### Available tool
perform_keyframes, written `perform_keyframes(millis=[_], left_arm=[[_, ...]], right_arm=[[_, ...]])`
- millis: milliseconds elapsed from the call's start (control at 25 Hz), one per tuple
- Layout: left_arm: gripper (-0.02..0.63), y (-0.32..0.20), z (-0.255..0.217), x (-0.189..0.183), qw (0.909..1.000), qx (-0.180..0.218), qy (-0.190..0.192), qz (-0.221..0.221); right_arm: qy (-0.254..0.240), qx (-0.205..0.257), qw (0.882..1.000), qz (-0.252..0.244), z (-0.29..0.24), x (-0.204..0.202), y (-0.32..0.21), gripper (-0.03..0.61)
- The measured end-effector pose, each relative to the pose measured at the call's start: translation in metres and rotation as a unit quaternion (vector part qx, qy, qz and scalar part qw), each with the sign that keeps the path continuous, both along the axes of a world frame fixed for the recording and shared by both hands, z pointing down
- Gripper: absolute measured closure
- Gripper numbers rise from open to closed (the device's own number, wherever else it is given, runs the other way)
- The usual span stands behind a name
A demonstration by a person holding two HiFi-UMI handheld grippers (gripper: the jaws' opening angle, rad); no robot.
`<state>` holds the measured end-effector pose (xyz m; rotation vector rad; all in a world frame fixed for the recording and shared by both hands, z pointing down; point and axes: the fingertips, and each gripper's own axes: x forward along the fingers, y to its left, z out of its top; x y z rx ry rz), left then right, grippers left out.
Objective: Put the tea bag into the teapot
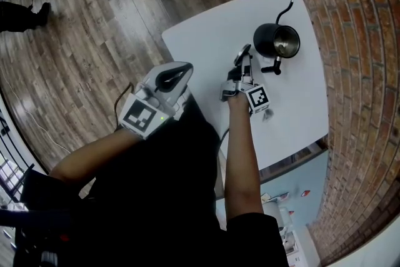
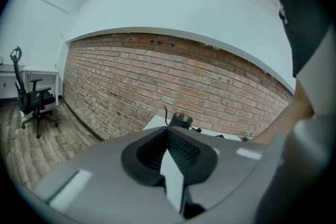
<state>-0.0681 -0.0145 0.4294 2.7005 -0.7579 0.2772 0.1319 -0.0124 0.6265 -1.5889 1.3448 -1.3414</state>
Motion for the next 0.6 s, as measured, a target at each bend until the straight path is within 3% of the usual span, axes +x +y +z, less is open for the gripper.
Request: perform_keyframes(millis=[160, 600], left_arm=[[0.614, 0.0005, -0.0001, -0.0016, 1.0000, 0.001, -0.001, -0.002], [0.614, -0.0010, 0.0043, -0.0031, 0.9999, -0.009, -0.002, -0.006]], right_arm=[[-0.040, 0.011, 0.999, 0.022, -0.0001, 0.0038, 0.0015, 0.482], [-0.053, 0.021, 0.998, 0.033, -0.0017, 0.0054, 0.0018, 0.482]])
